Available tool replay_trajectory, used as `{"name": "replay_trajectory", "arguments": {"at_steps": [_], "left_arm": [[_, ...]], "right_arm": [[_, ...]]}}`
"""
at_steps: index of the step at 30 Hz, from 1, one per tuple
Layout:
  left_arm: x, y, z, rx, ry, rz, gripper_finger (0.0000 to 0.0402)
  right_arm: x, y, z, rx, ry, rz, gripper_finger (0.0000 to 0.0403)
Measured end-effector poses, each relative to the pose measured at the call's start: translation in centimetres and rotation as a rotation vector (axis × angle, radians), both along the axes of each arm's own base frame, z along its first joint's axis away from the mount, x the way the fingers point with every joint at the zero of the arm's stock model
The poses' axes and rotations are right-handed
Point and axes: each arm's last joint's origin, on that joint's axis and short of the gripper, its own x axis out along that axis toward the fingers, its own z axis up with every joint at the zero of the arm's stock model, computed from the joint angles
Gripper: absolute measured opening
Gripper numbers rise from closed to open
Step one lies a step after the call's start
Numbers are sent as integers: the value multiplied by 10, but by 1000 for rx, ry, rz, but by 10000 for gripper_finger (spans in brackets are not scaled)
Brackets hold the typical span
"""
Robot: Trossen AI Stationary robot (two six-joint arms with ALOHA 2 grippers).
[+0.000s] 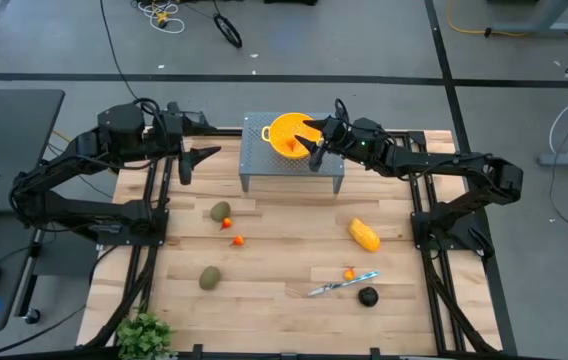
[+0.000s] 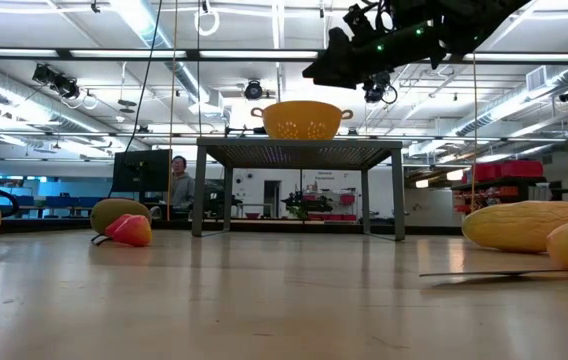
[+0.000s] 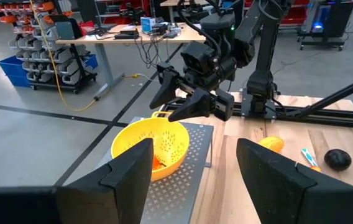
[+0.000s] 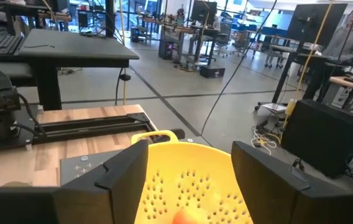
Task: Pick & Place Fruit
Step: Put the yellow pear into the yellow strainer bowl on the shelf
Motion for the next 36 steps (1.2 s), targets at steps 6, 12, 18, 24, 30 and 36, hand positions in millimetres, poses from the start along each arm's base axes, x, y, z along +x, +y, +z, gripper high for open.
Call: {"name": "replay_trajectory", "arguments": {"at_steps": [6, 12, 18, 24, 30, 36], "left_arm": [[0, 0, 0, 0, 0, 0, 240], [0, 0, 0, -2, 0, -7, 240], [0, 0, 0, -2, 0, -7, 240], [0, 0, 0, -3, -1, -7, 240], [0, 0, 0, -5, -2, -7, 240], [0, -1, 0, -6, -3, -25, 240]], "right_arm": [[0, 3, 3, -13, -11, 18, 242], [-7, 18, 23, -43, -91, 57, 242], [-14, 31, 37, -56, -129, 88, 242], [-15, 41, 41, -58, -142, 121, 242], [-9, 63, 40, -51, -137, 199, 242], [-5, 84, 36, -37, -93, 270, 242]]}}
